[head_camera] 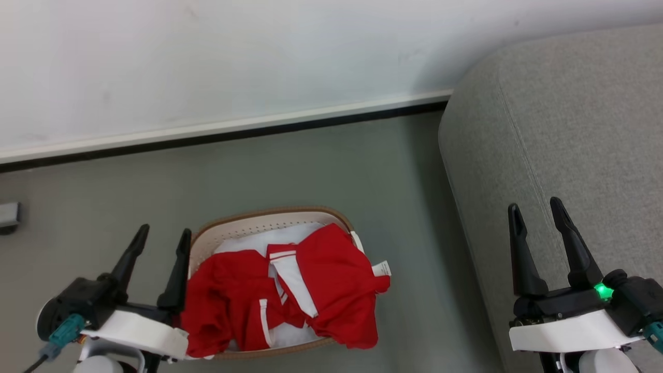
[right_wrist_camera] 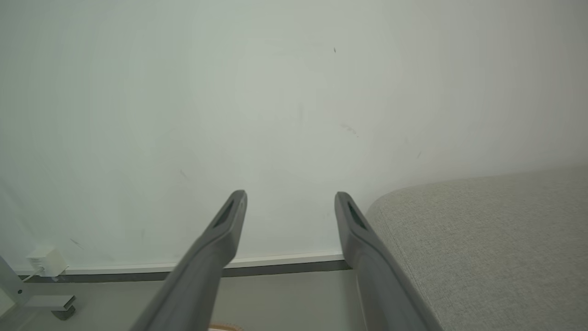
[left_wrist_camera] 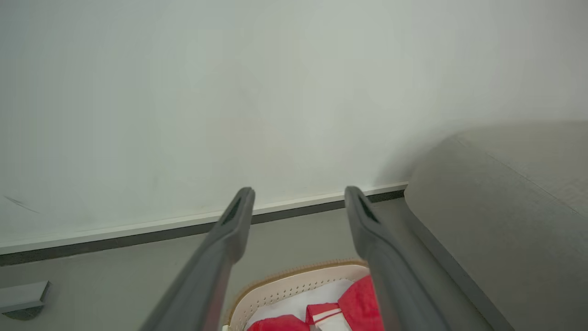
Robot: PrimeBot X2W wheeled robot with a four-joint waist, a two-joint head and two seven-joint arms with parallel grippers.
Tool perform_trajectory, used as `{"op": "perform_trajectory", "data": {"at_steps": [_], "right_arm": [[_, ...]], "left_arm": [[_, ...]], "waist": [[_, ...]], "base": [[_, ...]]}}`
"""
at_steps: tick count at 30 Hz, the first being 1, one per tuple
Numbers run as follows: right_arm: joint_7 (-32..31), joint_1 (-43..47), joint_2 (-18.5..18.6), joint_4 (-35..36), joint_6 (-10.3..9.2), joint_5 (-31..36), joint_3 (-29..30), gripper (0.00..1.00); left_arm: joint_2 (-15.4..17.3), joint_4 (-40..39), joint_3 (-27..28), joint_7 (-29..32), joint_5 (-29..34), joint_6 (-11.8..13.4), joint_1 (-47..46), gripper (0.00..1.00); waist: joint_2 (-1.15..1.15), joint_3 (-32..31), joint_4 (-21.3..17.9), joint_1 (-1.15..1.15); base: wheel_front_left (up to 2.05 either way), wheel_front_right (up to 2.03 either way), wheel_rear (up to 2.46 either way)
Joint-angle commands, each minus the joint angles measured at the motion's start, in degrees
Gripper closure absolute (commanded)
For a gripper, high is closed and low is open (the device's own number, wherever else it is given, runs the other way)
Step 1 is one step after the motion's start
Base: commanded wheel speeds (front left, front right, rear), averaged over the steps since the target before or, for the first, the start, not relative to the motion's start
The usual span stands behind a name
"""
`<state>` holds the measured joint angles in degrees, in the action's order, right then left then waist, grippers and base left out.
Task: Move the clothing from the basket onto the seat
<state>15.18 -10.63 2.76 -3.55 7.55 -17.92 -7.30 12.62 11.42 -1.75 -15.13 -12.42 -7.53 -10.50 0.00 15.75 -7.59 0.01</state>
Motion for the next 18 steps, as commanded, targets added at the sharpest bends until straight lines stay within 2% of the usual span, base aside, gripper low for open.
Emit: {"op": "perform_trajectory", "data": {"at_steps": [1, 11, 18], "right_arm": [[0.0, -1.0, 0.2, 0.6, -0.12, -0.7, 0.0, 0.0], [0.0, -3.4, 0.2, 3.7, -0.12, -2.3, -1.0, 0.0], [0.0, -5.2, 0.2, 6.5, -0.12, -4.8, -2.4, 0.0]], "left_arm": [[1.2, 1.2, -0.7, 0.0, -1.3, 0.1, -1.4, 0.0], [6.2, 11.2, -7.9, 0.0, -5.3, 0.1, -8.5, 0.0], [10.3, 20.2, -15.1, 0.0, -7.8, 0.1, -14.6, 0.0]], "waist": [[0.0, 2.0, -1.2, -0.01], [0.0, 8.6, -4.6, -0.01], [0.0, 13.9, -7.0, -0.01]], "base": [[0.0, 0.0, 0.0], [0.0, 0.0, 0.0], [0.0, 0.0, 0.0]]}}
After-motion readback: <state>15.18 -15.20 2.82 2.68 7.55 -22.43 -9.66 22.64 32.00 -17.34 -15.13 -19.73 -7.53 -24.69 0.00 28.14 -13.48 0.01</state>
